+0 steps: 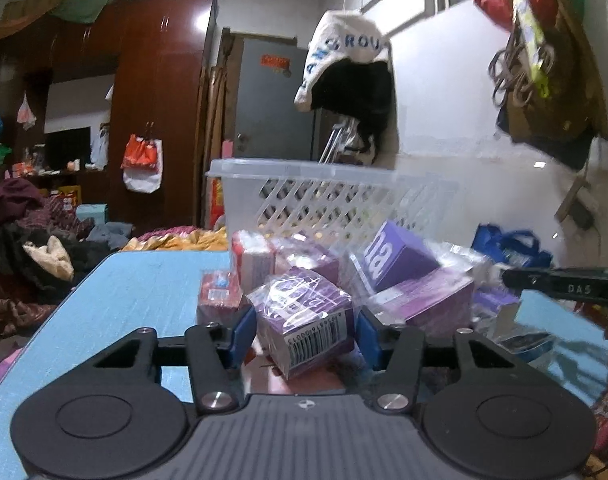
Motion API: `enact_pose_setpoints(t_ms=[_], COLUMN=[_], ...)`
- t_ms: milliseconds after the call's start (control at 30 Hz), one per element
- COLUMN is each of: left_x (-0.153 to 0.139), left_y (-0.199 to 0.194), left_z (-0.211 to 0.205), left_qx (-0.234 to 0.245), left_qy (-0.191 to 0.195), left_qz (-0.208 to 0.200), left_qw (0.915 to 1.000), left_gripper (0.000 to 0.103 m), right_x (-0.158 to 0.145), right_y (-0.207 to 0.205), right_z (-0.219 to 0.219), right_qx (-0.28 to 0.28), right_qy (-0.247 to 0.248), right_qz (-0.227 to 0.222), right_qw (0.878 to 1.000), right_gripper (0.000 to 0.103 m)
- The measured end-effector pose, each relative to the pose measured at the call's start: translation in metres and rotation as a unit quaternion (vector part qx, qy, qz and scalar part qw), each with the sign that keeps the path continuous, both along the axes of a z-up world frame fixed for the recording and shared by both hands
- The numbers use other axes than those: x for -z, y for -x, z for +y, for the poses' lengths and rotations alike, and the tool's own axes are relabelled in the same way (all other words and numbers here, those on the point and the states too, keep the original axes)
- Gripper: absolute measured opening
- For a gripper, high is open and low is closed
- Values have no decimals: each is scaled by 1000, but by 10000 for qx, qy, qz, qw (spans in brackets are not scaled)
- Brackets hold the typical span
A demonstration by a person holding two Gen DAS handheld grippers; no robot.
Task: Organize objects
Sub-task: 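Lift both held boxes into the white basket and open both grippers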
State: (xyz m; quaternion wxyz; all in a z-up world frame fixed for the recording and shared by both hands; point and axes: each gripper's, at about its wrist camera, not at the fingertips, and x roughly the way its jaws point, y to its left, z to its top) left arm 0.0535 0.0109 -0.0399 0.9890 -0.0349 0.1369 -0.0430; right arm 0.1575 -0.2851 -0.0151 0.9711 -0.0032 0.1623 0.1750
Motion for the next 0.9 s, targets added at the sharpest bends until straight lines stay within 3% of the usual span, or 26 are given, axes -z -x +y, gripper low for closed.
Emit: enact_pose_setpoints(t_ms=[333,567,700,900], left_x=[-30,-94,-124,-111], left_y=[4,-40,-102,-177], left_z=[5,17,16,12], left_qx=[119,195,260,236], left_qy=[103,286,260,195], left_qz=[-623,-826,-439,316], left_qw=[9979,9960,9984,9990], left_gripper=[56,56,56,59], right_x=[-40,-103,-133,-121], right_y=[8,-21,-56,-113], right_z=[-12,24,61,97], right_qx=[-17,-245,-311,-280], right_qy=[-223,-47,208,645], right_qz=[-404,-754,-791,-304], right_qw=[9989,9968,9962,9971], right_gripper=[17,17,17,18])
